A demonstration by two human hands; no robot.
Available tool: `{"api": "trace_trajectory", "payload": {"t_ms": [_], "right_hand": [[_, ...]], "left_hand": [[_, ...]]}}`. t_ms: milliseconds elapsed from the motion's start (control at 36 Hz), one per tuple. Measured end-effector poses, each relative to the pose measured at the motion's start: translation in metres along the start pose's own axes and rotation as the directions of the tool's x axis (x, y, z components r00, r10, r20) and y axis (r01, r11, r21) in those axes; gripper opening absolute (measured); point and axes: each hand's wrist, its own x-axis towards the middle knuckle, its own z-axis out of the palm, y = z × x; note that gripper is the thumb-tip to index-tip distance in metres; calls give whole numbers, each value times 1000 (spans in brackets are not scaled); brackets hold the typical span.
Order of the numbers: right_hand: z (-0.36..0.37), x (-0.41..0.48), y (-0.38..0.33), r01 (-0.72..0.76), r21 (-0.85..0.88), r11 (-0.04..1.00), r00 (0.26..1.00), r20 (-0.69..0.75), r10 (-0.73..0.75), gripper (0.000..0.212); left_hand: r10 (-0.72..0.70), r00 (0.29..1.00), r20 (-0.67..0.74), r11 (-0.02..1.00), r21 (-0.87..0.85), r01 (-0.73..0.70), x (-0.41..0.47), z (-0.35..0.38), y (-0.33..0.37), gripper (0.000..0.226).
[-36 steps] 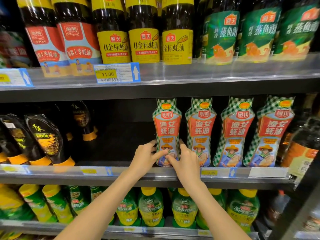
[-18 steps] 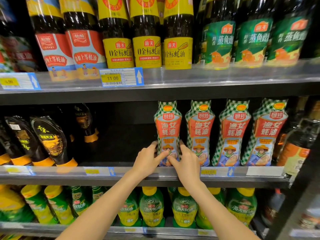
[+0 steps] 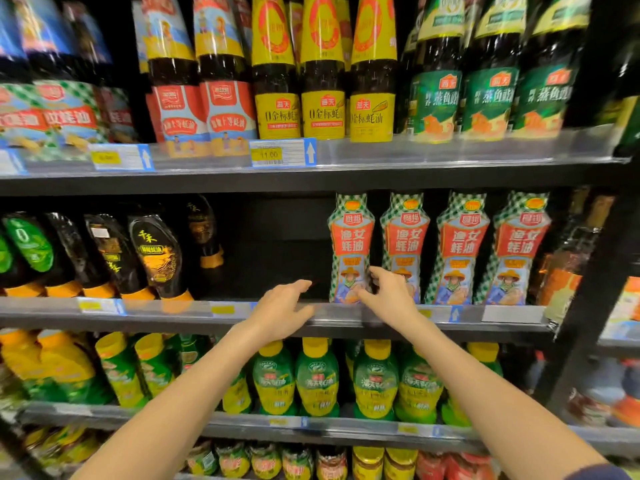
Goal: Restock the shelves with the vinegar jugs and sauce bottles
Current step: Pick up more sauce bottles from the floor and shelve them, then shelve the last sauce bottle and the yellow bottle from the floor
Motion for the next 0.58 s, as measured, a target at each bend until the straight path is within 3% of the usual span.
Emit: {"api": "trace_trajectory", "payload": {"t_ms": [167,306,583], "right_hand": [[-6,-26,-2,148,-162,976,986,96,-134,40],[0,-50,2,303,-283,910,946,201,-252,62],[19,-91,12,570,-293,768,766,527,-368,62]], "left_hand": [[4,999,52,993,116,-10,-37,-7,-7,52],[-67,989,128,979,201,41,-71,-8,-16,57],[-306,936,173,908,349,232,-155,0,-14,59]]}}
